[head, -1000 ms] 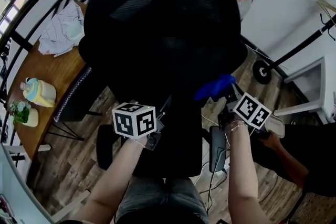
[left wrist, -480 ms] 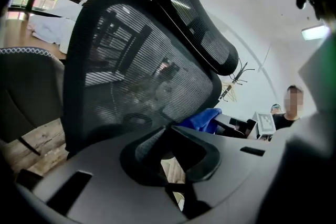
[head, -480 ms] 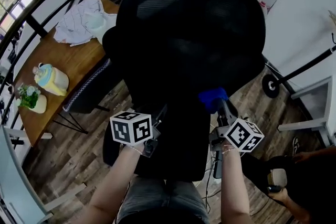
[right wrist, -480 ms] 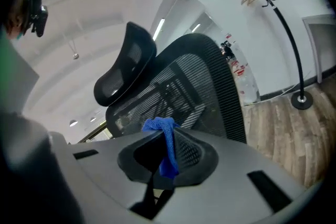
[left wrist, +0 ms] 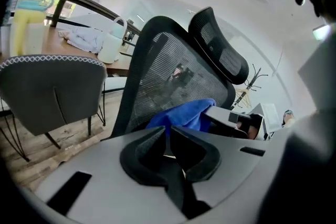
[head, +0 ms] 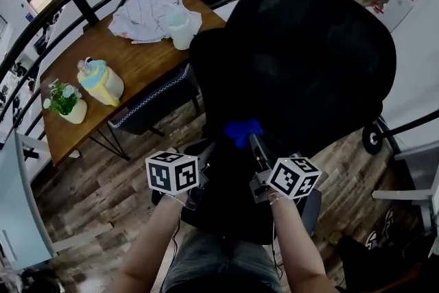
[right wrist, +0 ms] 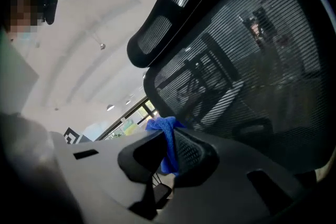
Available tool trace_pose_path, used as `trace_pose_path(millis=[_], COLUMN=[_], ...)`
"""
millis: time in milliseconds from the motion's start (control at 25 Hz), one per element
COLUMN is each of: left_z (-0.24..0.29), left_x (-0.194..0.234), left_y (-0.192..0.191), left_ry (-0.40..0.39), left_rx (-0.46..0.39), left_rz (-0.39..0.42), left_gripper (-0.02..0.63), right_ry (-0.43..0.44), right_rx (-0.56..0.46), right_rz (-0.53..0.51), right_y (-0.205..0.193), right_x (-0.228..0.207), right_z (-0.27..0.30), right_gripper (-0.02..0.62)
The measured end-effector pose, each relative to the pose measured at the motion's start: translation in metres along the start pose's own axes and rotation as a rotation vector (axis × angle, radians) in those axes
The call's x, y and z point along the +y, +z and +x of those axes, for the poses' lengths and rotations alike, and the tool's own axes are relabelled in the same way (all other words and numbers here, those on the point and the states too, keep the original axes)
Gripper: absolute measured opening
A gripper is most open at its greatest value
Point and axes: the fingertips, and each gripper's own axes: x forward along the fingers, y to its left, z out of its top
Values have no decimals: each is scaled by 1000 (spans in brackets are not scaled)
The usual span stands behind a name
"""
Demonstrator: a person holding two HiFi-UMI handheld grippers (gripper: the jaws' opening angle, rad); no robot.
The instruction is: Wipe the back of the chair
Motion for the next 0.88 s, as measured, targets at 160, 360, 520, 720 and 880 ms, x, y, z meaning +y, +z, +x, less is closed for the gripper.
trace_pose_path(millis=[160, 360, 520, 720, 880], left_z=[-18, -35, -40, -33, -22], left_x=[24, 47, 56, 57, 54], left_y=[-3, -14, -19, -16, -13], left_ry=[45, 85, 93, 75, 55], left_rx=[-28, -36, -43, -35, -27], left_rz=[-46, -86, -116, -116, -111], left_gripper=[38, 38, 38, 38, 38], right_ry=[27, 4, -23, -114, -171], right_rx=[70, 127, 155, 158, 148], right_rz=[15, -42, 6, 55, 25], right_y=[-23, -39, -53, -63, -58], right_x=[15, 15, 3, -26, -45], right_z=[44, 90, 114, 118, 108], right_gripper=[44, 44, 44, 44, 44])
